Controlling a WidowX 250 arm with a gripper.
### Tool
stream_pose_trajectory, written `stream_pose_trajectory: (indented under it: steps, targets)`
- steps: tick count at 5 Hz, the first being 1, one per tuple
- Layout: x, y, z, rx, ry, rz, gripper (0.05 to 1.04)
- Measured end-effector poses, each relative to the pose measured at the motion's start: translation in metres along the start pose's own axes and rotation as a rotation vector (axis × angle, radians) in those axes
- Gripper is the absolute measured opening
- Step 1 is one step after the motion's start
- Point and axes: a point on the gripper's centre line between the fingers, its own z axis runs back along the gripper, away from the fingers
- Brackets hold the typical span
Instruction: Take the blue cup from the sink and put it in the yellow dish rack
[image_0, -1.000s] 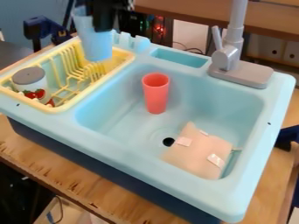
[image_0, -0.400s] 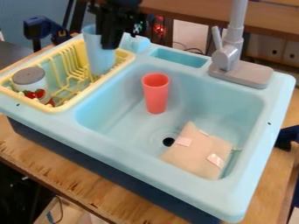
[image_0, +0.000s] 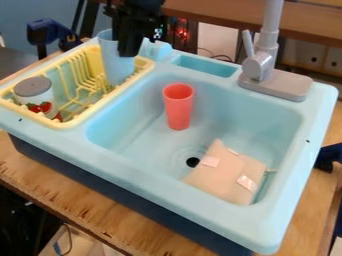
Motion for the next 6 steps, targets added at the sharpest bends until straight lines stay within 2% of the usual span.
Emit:
stream_pose_trajectory:
  steps: [1, 2, 3, 4, 5, 6]
  targets:
    - [0.002, 0.000, -0.014, -0.017, -0.039, -0.014, 0.091]
    - [-0.004, 0.000, -0.017, -0.036, -0.141, -0.020, 0.114]
    - [-0.007, 0.001, -0.021, -0.073, -0.166, -0.026, 0.304]
    - [-0.012, -0.001, -0.020, -0.094, -0.141, -0.013, 0.584]
    - [-0.011, 0.000, -0.003, -0.098, -0.161, -0.009, 0.870]
    - [-0.015, -0.001, 0.006, -0.098, -0.175, -0.003, 1.009]
